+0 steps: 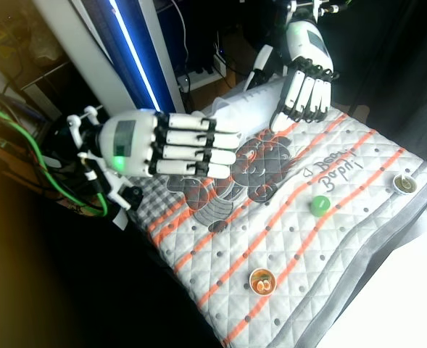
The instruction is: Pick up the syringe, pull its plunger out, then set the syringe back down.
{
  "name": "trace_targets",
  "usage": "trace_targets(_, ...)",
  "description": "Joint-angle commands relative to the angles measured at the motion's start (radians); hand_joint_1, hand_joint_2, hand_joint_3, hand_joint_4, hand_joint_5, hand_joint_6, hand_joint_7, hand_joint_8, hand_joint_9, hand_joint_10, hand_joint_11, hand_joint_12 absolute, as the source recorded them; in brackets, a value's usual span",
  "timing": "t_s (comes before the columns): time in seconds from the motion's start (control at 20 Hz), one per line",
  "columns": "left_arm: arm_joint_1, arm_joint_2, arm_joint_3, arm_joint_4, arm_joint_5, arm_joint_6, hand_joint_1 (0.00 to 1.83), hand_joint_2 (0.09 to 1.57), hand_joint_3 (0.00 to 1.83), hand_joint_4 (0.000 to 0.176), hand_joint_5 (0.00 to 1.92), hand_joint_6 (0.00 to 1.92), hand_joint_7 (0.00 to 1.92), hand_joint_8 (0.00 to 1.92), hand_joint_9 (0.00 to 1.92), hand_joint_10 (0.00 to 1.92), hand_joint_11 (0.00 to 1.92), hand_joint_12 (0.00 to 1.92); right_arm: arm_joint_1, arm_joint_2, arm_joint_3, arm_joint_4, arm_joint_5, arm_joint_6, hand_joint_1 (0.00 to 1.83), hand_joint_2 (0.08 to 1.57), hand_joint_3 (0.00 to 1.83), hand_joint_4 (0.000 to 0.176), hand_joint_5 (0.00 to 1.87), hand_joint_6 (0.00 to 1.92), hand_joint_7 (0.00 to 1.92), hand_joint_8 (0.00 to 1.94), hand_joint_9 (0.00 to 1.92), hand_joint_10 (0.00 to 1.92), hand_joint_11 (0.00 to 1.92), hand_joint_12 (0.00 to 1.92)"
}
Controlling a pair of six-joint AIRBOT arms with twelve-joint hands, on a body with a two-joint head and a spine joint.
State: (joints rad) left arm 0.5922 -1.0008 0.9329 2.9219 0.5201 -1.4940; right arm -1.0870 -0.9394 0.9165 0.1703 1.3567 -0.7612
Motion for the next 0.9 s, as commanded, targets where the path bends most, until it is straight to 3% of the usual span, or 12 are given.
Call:
trace_targets(0.0, -0.009, -0.006, -0.001, 0.024, 0.143, -0.017, 1.24, 1.14, 0.00, 0.000, 1.05, 0.79, 0.82, 1.37, 0.55, 1.58, 0.36, 1.92, 0.017, -0.004, -0.001, -0.013, 0.119, 0.005, 0.91, 0.76, 0.00, 0.023, 0.31, 0.01, 0.24, 0.01, 0.20, 0.01, 0.00, 0.57)
trace_targets(0.1, -0.009, -0.012, 0.003, 0.021, 0.138, -0.017, 1.24, 1.13, 0.00, 0.000, 1.06, 0.76, 0.84, 1.36, 0.56, 1.55, 0.34, 1.92, 0.022, -0.005, -0.001, -0.020, 0.118, 0.005, 0.93, 0.78, 0.00, 0.004, 0.38, 0.02, 0.33, 0.02, 0.28, 0.03, 0.00, 0.70)
trace_targets(0.2, -0.009, -0.016, 0.007, 0.020, 0.137, -0.017, 1.22, 1.14, 0.00, 0.000, 1.00, 0.87, 0.85, 1.33, 0.56, 1.48, 0.33, 1.92, 0.024, -0.007, -0.001, -0.023, 0.118, 0.005, 0.92, 0.88, 0.03, 0.000, 0.52, 0.05, 0.49, 0.05, 0.44, 0.08, 0.00, 0.99)
trace_targets(0.25, -0.008, -0.018, 0.007, 0.019, 0.137, -0.017, 1.22, 1.15, 0.00, 0.000, 0.99, 0.92, 0.85, 1.30, 0.57, 1.41, 0.36, 1.87, 0.024, -0.007, -0.001, -0.024, 0.117, 0.005, 0.95, 0.96, 0.03, 0.000, 0.65, 0.09, 0.69, 0.11, 0.63, 0.17, 0.10, 1.18)
trace_targets(0.3, -0.008, -0.018, 0.008, 0.019, 0.137, -0.017, 1.21, 1.15, 0.00, 0.000, 0.98, 0.93, 0.85, 1.30, 0.58, 1.37, 0.35, 1.85, 0.024, -0.008, -0.001, -0.025, 0.117, 0.005, 0.97, 1.03, 0.01, 0.000, 0.74, 0.09, 0.78, 0.15, 0.65, 0.39, 0.18, 1.28)
trace_targets(0.35, -0.008, -0.019, 0.009, 0.016, 0.137, -0.017, 1.23, 1.15, 0.00, 0.000, 1.01, 0.83, 0.82, 1.41, 0.56, 1.47, 0.33, 1.91, 0.024, -0.008, 0.000, -0.025, 0.116, 0.005, 1.05, 1.14, 0.02, 0.000, 0.83, 0.96, 0.88, 0.31, 0.70, 0.73, 0.38, 1.35)
trace_targets(0.4, -0.007, -0.021, 0.011, 0.014, 0.137, -0.017, 1.23, 1.16, 0.00, 0.000, 1.00, 0.84, 0.81, 1.41, 0.55, 1.47, 0.30, 1.92, 0.025, -0.008, 0.000, -0.025, 0.116, 0.005, 1.14, 1.18, 0.02, 0.013, 0.80, 1.22, 0.84, 1.05, 0.70, 0.91, 0.48, 1.41)
trace_targets(0.45, -0.006, -0.021, 0.012, 0.011, 0.137, -0.017, 1.22, 1.16, 0.00, 0.000, 0.99, 0.90, 0.80, 1.38, 0.54, 1.42, 0.27, 1.88, 0.025, -0.008, 0.001, -0.025, 0.116, 0.005, 1.15, 1.21, 0.01, 0.028, 0.80, 1.30, 0.79, 1.26, 0.67, 1.13, 0.50, 1.49)
trace_targets(0.55, -0.002, -0.021, 0.014, 0.005, 0.137, -0.017, 1.22, 1.15, 0.00, 0.000, 0.97, 0.92, 0.84, 1.32, 0.56, 1.39, 0.27, 1.89, 0.025, -0.009, 0.002, -0.025, 0.116, 0.005, 1.18, 1.17, 0.00, 0.029, 0.89, 1.15, 0.86, 1.23, 0.78, 1.21, 0.62, 1.52)
trace_targets(0.7, 0.002, -0.022, 0.019, -0.007, 0.137, -0.017, 1.22, 1.14, 0.00, 0.000, 1.02, 0.92, 0.84, 1.26, 0.55, 1.37, 0.25, 1.91, 0.025, -0.009, 0.004, -0.024, 0.116, 0.005, 1.19, 1.16, 0.00, 0.006, 0.87, 1.12, 0.91, 1.22, 0.80, 1.24, 0.61, 1.56)
trace_targets(0.85, 0.013, -0.019, 0.022, -0.025, 0.143, -0.017, 1.22, 1.14, 0.00, 0.000, 1.02, 0.91, 0.84, 1.27, 0.52, 1.40, 0.17, 1.92, 0.024, -0.008, 0.007, -0.021, 0.116, 0.005, 1.18, 1.18, 0.00, 0.013, 0.83, 1.19, 0.88, 1.25, 0.78, 1.28, 0.61, 1.57)
